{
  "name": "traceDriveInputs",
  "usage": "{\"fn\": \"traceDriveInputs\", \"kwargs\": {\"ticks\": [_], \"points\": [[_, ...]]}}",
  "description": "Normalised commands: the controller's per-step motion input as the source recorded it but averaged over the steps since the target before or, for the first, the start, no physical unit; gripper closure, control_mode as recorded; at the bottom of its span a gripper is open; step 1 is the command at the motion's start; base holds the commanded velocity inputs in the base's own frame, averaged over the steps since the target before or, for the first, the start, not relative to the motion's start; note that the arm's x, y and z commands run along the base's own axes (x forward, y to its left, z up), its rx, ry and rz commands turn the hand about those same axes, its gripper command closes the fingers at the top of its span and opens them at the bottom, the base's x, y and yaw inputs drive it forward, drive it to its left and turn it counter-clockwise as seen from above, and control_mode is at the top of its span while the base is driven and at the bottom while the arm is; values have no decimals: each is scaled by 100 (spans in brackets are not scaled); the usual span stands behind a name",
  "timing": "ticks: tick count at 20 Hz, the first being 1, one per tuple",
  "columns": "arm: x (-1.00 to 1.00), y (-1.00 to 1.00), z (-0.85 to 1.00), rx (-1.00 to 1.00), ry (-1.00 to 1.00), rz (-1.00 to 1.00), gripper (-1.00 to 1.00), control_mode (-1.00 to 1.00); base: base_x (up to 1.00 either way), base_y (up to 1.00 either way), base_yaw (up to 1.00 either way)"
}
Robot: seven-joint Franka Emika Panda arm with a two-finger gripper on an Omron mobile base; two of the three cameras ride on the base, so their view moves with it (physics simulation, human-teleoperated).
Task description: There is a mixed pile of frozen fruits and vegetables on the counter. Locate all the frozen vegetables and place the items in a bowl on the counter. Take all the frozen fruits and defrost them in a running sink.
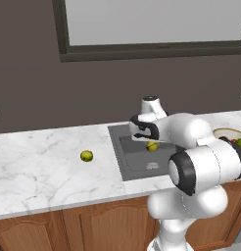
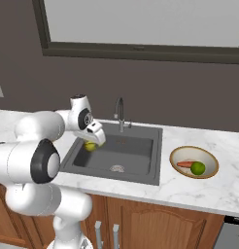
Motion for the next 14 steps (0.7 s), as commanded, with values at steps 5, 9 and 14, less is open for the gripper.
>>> {"fn": "traceDriveInputs", "kwargs": {"ticks": [5, 9, 14], "points": [[25, -33, -30, 0, 0, 8, 100, -100, 0, 0, 0], [12, -14, -25, 0, -4, 7, 100, -100, 0, 0, 0], [10, -10, -31, 0, -1, 7, 100, -100, 0, 0, 0]]}}
